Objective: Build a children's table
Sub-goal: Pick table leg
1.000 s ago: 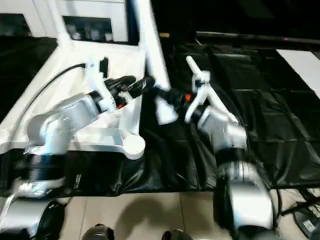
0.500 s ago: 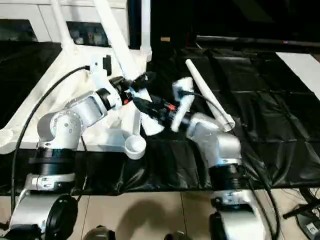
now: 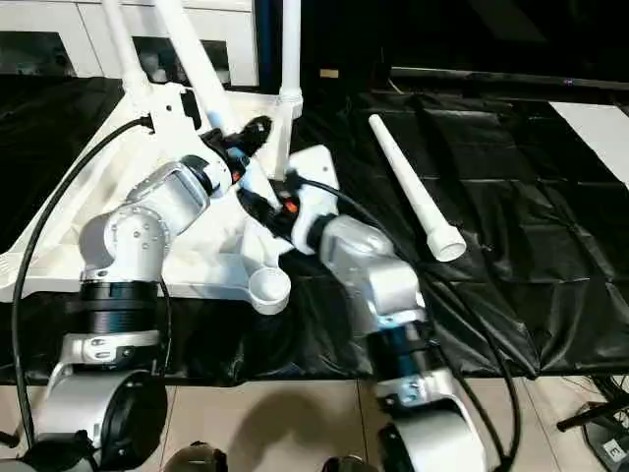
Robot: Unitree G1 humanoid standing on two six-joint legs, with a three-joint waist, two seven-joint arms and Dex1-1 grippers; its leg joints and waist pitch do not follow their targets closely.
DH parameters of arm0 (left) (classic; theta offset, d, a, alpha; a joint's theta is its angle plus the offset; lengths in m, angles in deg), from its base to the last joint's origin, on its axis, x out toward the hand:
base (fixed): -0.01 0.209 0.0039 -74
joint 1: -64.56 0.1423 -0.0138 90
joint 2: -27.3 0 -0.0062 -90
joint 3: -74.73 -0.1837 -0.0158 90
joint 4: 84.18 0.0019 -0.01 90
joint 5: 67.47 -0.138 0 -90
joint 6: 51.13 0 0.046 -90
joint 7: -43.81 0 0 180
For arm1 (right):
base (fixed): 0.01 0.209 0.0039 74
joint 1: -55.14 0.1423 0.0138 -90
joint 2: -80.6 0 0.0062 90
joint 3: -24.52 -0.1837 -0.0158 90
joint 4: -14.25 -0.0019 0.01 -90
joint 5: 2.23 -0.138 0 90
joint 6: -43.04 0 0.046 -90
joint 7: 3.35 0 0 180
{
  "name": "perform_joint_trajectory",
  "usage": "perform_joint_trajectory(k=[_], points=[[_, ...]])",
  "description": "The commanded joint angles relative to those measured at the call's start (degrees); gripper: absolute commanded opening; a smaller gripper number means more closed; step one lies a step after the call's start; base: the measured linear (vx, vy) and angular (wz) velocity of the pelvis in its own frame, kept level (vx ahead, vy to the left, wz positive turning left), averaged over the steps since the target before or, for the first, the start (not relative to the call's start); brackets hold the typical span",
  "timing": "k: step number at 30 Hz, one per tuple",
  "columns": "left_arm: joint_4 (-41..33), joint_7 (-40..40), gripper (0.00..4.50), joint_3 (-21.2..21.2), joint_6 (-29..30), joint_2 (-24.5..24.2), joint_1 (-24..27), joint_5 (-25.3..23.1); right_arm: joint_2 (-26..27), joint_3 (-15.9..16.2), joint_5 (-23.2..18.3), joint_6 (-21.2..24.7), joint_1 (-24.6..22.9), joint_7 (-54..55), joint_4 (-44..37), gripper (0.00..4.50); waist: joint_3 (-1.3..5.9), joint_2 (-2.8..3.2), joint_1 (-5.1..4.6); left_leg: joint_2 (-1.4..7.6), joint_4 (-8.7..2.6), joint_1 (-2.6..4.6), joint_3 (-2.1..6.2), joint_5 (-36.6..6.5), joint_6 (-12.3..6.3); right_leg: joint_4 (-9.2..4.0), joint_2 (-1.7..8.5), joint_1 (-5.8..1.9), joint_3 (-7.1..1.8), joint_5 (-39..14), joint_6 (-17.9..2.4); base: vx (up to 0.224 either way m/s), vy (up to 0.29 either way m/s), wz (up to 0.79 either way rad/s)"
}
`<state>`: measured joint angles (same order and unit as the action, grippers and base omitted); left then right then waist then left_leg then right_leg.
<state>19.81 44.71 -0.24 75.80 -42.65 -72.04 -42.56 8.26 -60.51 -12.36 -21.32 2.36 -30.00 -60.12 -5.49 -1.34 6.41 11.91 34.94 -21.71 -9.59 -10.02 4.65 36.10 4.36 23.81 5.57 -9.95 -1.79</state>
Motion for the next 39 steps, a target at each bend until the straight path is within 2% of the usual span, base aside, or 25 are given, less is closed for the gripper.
perform_joint_trajectory(k=[1, 6, 12, 13, 14, 16, 17, 18, 19, 21, 23, 24, 25, 26, 27, 28, 29, 31, 32, 36, 39], points=[[-0.1, -0.6, 2.87, -1.1, -0.5, 1.1, -0.7, -0.2, 0.6, 0.9, 1.6, -0.2, 1.1, 1.2, -1.1, 1.86, 5.98, 0.22, -0.18, 0.89, -3.67, 0.49, 0.12, -5.2, -0.32, -3.95, 3.68, -4.15, -3.31, -6.0, -9.3, 0.000, 0.000, 0.00], [-0.3, -1.4, 2.50, -0.9, -1.6, 1.1, -0.8, -0.9, 1.0, 1.2, 1.7, -0.5, 1.7, 2.6, -1.5, 1.86, 5.93, 0.03, -0.27, 0.92, -3.71, 0.52, 0.11, -5.7, -0.29, -4.08, 3.70, -4.11, -3.35, -7.5, -8.1, 0.000, 0.000, 0.00], [-0.9, -0.4, 2.08, -0.9, -3.1, 1.2, -0.3, -0.2, 1.2, 1.3, 1.9, -1.3, 2.8, 2.9, -0.9, 1.86, 6.00, -0.06, -0.25, 0.89, -3.63, 0.48, 0.08, -5.1, -0.49, -3.92, 3.72, -4.11, -3.38, -6.4, -8.3, 0.000, 0.000, 0.00], [-0.9, -0.2, 2.03, -1.0, -3.4, 1.1, -0.3, -0.2, 1.2, 1.2, 2.0, -1.6, 2.8, 2.8, -0.8, 2.21, 5.95, -0.05, -0.26, 0.92, -3.67, 0.51, 0.06, -5.2, -0.53, -3.96, 3.72, -4.06, -3.39, -6.5, -8.3, 0.000, 0.000, 0.00], [-0.9, 0.1, 2.03, -1.0, -3.6, 0.8, -0.3, -0.2, 1.4, 0.9, 1.6, -1.5, 2.9, 2.5, -0.7, 2.21, 5.97, -0.10, -0.26, 0.88, -3.64, 0.47, 0.05, -5.1, -0.51, -3.92, 3.72, -4.09, -3.39, -6.4, -8.3, 0.000, 0.000, 0.00], [-0.3, 1.7, 1.96, -0.7, -4.1, -0.3, -0.5, 0.0, 1.0, -0.1, -0.3, -0.6, 2.9, 0.8, -1.1, 2.58, 5.95, -0.16, -0.28, 0.92, -3.67, 0.56, 0.02, -5.1, -0.63, -3.93, 3.69, -4.01, -3.39, -6.4, -8.3, 0.000, 0.000, 0.00], [-0.3, 1.7, 1.96, -0.7, -4.1, -0.3, -0.5, 0.0, 1.0, -0.1, -0.3, -0.6, 2.9, 0.8, -1.1, 2.58, 5.96, -0.14, -0.24, 0.89, -3.66, 0.58, 0.01, -5.2, -0.73, -3.93, 3.70, -4.04, -3.39, -6.5, -8.3, 0.000, 0.000, 0.00], [0.2, 3.1, 1.95, -0.6, -4.5, -1.2, -0.8, 0.1, 0.0, -0.7, -1.3, 0.1, 3.0, -0.7, -1.4, 2.66, 5.97, -0.24, -0.25, 0.89, -3.67, 0.52, 0.01, -5.1, -0.83, -3.86, 3.68, -4.09, -3.40, -6.3, -8.3, 0.000, 0.000, 0.00], [0.4, 4.8, 1.95, -0.8, -4.6, -2.2, -1.0, 0.2, -1.4, -1.4, -2.6, 1.2, 3.2, -2.3, -1.7, 2.66, 5.96, -0.98, -0.21, 0.79, -3.67, 0.53, -0.09, -4.8, -1.26, -3.92, 3.69, -4.23, -3.38, -6.6, -8.0, 0.000, 0.000, 0.00], [0.4, 8.2, 1.93, -1.5, -4.6, -3.8, -1.2, 0.5, -3.5, -2.3, -4.3, 2.4, 3.6, -5.2, -1.9, 2.99, 5.92, -0.48, -0.11, 0.89, -3.65, 0.60, -0.04, -4.7, -1.34, -3.93, 3.71, -4.09, -3.39, -7.0, -7.8, 0.000, 0.000, 0.00], [-0.1, 15.3, 1.92, -2.7, -3.2, -6.9, -1.1, 2.2, -9.2, -2.9, -7.2, 5.3, 4.1, -13.6, -1.3, 3.04, 6.03, -0.44, -0.08, 0.96, -3.60, 0.60, 0.02, -4.2, -1.39, -3.71, 3.70, -4.18, -3.40, -5.8, -8.1, 0.000, 0.000, 0.00], [-0.2, 17.5, 1.92, -3.0, -2.6, -7.8, -1.1, 2.8, -11.2, -3.1, -8.4, 6.7, 4.2, -16.8, -1.0, 3.04, 6.07, -0.15, 0.23, 1.02, -3.45, 0.92, -0.12, -4.5, -1.73, -3.62, 3.55, -4.02, -3.44, -5.0, -8.9, 0.000, 0.000, 0.00], [-0.3, 18.3, 1.92, -3.2, -2.5, -8.2, -1.0, 3.0, -12.0, -3.2, -9.0, 7.2, 4.2, -18.2, -0.9, 3.04, 5.99, 0.01, 0.31, 1.07, -3.45, 0.95, -0.15, -4.5, -1.70, -3.59, 3.59, -3.88, -3.52, -4.6, -9.4, 0.000, 0.000, 0.00], [-0.4, 20.3, 1.92, -3.4, -1.8, -8.7, -1.1, 3.9, -13.6, -2.9, -9.6, 7.6, 4.1, -21.0, -1.0, 3.04, 6.08, -0.34, 0.28, 0.92, -3.37, 0.54, -0.14, -4.0, -1.70, -3.37, 3.64, -4.34, -3.47, -3.6, -10.1, 0.000, 0.000, 0.00], [-0.4, 20.3, 1.92, -3.4, -1.8, -8.7, -1.1, 3.9, -13.6, -2.9, -9.6, 7.6, 4.1, -21.0, -1.0, 3.04, 6.18, -0.40, 0.30, 0.89, -3.33, 0.49, -0.15, -3.5, -1.94, -3.33, 3.68, -4.44, -3.43, -3.0, -10.4, 0.000, 0.000, 0.00], [-2.0, 26.2, 1.92, -4.5, 0.7, -10.3, -0.4, 6.8, -16.5, -3.2, -12.1, 9.7, 4.2, -27.2, -0.8, 3.04, 6.21, -0.45, 0.15, 0.81, -3.22, 0.39, -0.18, -3.1, -2.37, -3.24, 3.69, -4.41, -3.41, -2.4, -11.0, 0.000, 0.000, 0.00], [-2.4, 27.9, 1.91, -4.9, 1.6, -10.7, -0.1, 7.8, -17.3, -3.3, -12.6, 10.1, 4.3, -28.7, -0.6, 3.04, 6.24, -0.26, 0.24, 0.80, -3.21, 0.49, -0.14, -3.4, -2.59, -3.19, 3.74, -4.50, -3.34, -2.8, -11.3, 0.000, 0.000, 0.00], [-3.6, 31.8, 1.91, -5.8, 3.3, -11.7, 0.6, 9.7, -18.4, -3.7, -14.5, 11.6, 4.6, -32.3, -0.2, 3.04, 6.22, -0.30, 0.33, 0.97, -3.12, 0.45, -0.22, -3.7, -3.08, -3.22, 3.81, -4.39, -3.35, -2.8, -12.9, 0.000, 0.000, 0.00], [-4.0, 33.4, 1.91, -6.3, 4.5, -12.0, 0.8, 10.7, -18.8, -3.7, -15.2, 11.8, 4.9, -33.6, 0.2, 3.04, 6.20, -0.58, 0.22, 1.03, -3.13, 0.33, -0.26, -3.9, -3.14, -3.20, 3.81, -4.38, -3.33, -3.1, -13.2, 0.000, 0.000, 0.00], [-4.6, 39.2, 1.91, -7.5, 6.6, -12.8, 1.1, 13.3, -19.9, -3.0, -17.0, 12.4, 5.6, -37.8, 1.2, 3.04, 6.12, -0.57, 0.20, 0.94, -3.14, 0.30, -0.23, -4.5, -2.85, -3.67, 3.90, -4.40, -3.23, -6.7, -12.2, 0.000, 0.000, 0.00], [-3.5, 42.0, 1.91, -8.4, 7.3, -13.1, 0.4, 13.9, -21.2, -0.6, -17.6, 12.9, 6.1, -42.7, 2.0, 3.04, 6.00, -0.63, 0.18, 1.09, -3.17, 0.39, -0.20, -5.3, -2.48, -3.89, 3.83, -4.26, -3.18, -9.0, -11.5, 0.000, 0.000, 0.00]])
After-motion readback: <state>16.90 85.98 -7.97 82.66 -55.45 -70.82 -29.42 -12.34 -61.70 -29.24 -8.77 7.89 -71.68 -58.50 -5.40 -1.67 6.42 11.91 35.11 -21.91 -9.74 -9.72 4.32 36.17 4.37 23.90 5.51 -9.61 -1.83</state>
